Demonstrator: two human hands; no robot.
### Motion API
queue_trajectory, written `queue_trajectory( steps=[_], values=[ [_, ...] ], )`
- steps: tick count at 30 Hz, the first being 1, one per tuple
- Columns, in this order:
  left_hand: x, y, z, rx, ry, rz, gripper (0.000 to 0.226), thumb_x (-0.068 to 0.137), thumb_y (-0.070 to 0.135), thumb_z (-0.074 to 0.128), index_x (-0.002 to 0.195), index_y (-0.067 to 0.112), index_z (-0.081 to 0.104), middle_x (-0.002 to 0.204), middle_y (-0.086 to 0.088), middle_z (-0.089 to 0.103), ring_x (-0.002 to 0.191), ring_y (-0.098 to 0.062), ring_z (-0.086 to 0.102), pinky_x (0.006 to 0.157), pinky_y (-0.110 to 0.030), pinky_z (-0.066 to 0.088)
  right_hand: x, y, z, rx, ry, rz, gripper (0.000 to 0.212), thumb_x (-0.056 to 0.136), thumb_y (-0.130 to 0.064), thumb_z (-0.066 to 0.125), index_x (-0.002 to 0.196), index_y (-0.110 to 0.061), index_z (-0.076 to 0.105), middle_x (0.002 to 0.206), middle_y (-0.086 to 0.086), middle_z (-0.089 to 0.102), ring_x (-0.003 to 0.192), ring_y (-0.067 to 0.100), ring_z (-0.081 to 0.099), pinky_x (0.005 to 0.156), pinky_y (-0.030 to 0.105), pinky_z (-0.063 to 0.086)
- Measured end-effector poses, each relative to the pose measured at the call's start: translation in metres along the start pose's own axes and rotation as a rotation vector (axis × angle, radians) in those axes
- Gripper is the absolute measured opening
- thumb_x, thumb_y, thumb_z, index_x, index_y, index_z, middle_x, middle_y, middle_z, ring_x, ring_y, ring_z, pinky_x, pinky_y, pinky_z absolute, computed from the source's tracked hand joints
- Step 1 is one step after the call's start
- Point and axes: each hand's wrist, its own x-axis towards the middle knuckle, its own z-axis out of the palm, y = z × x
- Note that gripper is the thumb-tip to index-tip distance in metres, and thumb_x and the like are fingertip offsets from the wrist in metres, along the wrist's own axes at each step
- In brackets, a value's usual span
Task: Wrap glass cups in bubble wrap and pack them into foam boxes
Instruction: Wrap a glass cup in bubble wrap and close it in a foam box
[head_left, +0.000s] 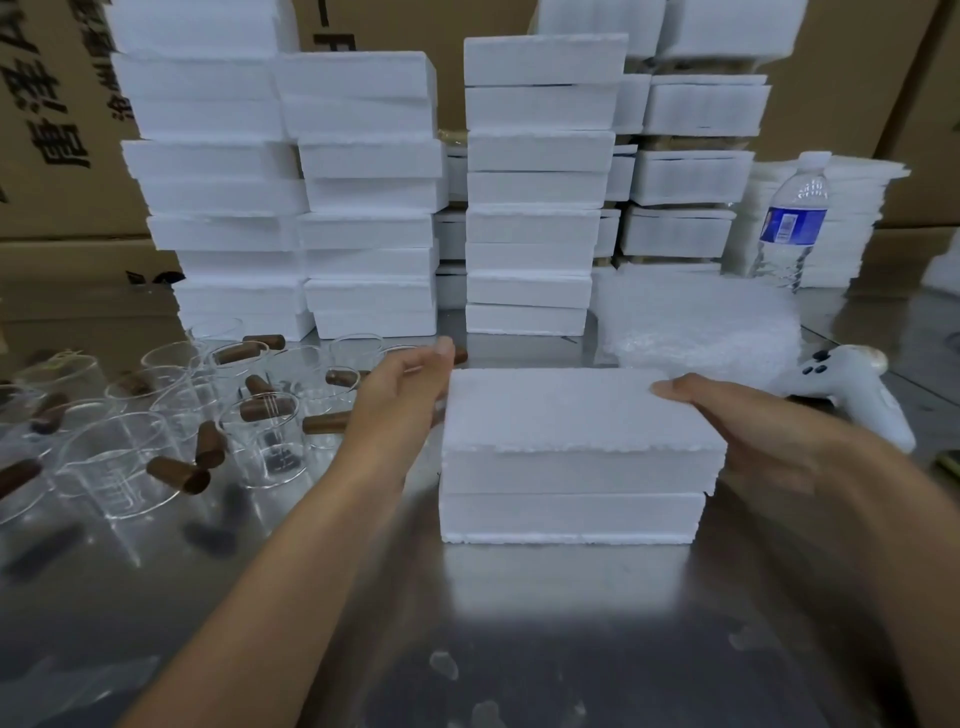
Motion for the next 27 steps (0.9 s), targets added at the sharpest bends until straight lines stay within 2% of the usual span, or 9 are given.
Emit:
queue_trajectory(
  steps=[2, 4, 6, 9, 12, 15, 18, 23, 27],
  values=[
    [-0.002, 0.01, -0.006, 0.07, -0.081, 0.094, 0.052, 0.062, 0.068, 0.059, 0.097, 0.031, 0.065, 0.103, 0.013, 0.07, 0.103, -0.005, 0.063, 0.091, -0.028, 0.046, -0.001, -0.002, 0.0, 0.009, 0.006, -0.04, 0.028, 0.072, -0.034, 0.073, 0.096, -0.02, 0.073, 0.109, 0.013, 0.069, 0.103, 0.029, 0.063, 0.096, 0.042, 0.045],
    [-0.005, 0.016, -0.014, 0.169, -0.234, 0.113, 0.059, 0.054, 0.069, 0.061, 0.105, 0.038, 0.064, 0.107, 0.022, 0.067, 0.104, 0.008, 0.058, 0.087, -0.021, 0.042, -0.005, -0.009, 0.0, -0.054, 0.062, -0.149, 0.049, 0.061, -0.034, 0.078, 0.107, -0.024, 0.067, 0.11, 0.007, 0.069, 0.106, 0.023, 0.063, 0.101, 0.039, 0.044],
    [-0.007, 0.015, -0.019, 0.329, -0.359, 0.083, 0.059, 0.054, 0.06, 0.071, 0.11, 0.046, 0.062, 0.114, 0.027, 0.061, 0.104, 0.018, 0.052, 0.083, -0.018, 0.039, -0.014, -0.021, 0.005, -0.21, 0.185, -0.375, 0.045, 0.066, -0.029, 0.078, 0.108, -0.031, 0.063, 0.107, -0.004, 0.067, 0.102, 0.009, 0.062, 0.091, 0.025, 0.046],
    [-0.005, 0.009, -0.02, 0.32, -0.362, 0.026, 0.061, 0.053, 0.045, 0.085, 0.11, 0.041, 0.064, 0.116, 0.022, 0.062, 0.104, 0.011, 0.056, 0.09, -0.019, 0.04, -0.034, -0.031, 0.024, -0.475, 0.382, -0.845, 0.025, 0.079, -0.026, 0.071, 0.101, -0.032, 0.061, 0.098, -0.014, 0.064, 0.095, -0.004, 0.058, 0.084, 0.007, 0.039],
    [-0.003, 0.006, -0.017, 0.218, -0.315, 0.008, 0.061, 0.049, 0.04, 0.079, 0.108, 0.031, 0.066, 0.108, 0.014, 0.068, 0.096, 0.002, 0.064, 0.084, -0.018, 0.045, -0.052, -0.025, 0.055, -0.795, 0.285, -1.052, 0.029, 0.078, -0.05, 0.059, 0.102, -0.034, 0.06, 0.095, -0.018, 0.061, 0.091, -0.001, 0.054, 0.082, 0.011, 0.038],
    [-0.003, 0.004, -0.014, 0.193, -0.285, 0.05, 0.045, 0.067, 0.029, 0.078, 0.109, 0.029, 0.064, 0.109, 0.011, 0.067, 0.097, 0.0, 0.064, 0.078, -0.013, 0.047, -0.048, -0.011, 0.078, -1.272, 0.292, -1.043, 0.064, 0.062, -0.069, 0.062, 0.112, -0.029, 0.062, 0.099, -0.011, 0.06, 0.092, 0.009, 0.057, 0.079, 0.023, 0.044],
    [0.001, 0.003, -0.01, 0.247, -0.116, 0.207, 0.022, 0.087, 0.026, 0.064, 0.108, 0.031, 0.059, 0.107, 0.02, 0.06, 0.094, 0.013, 0.057, 0.065, 0.002, 0.04, -0.036, -0.004, 0.082, -1.404, 0.383, -1.015, 0.074, 0.046, -0.052, 0.085, 0.11, -0.021, 0.067, 0.098, 0.0, 0.064, 0.086, 0.02, 0.064, 0.071, 0.031, 0.052],
    [0.011, 0.0, -0.01, 0.474, 0.052, 0.426, 0.033, 0.099, 0.011, 0.044, 0.129, 0.022, 0.039, 0.12, 0.014, 0.049, 0.115, -0.004, 0.044, 0.091, -0.005, 0.031, -0.02, 0.006, 0.077, -1.325, 0.557, -0.727, 0.076, 0.057, -0.046, 0.084, 0.121, -0.013, 0.06, 0.116, 0.011, 0.061, 0.111, 0.032, 0.058, 0.095, 0.053, 0.04],
    [0.014, -0.014, -0.011, 0.924, 0.063, 0.464, 0.061, 0.096, 0.003, 0.044, 0.148, 0.011, 0.013, 0.148, -0.006, 0.028, 0.143, -0.018, 0.004, 0.117, -0.034, 0.007, -0.01, 0.011, 0.077, -1.346, 0.616, -0.512, 0.078, 0.08, -0.057, 0.059, 0.142, -0.017, 0.033, 0.143, 0.007, 0.035, 0.137, 0.026, 0.027, 0.111, 0.053, 0.012]
  ],
)
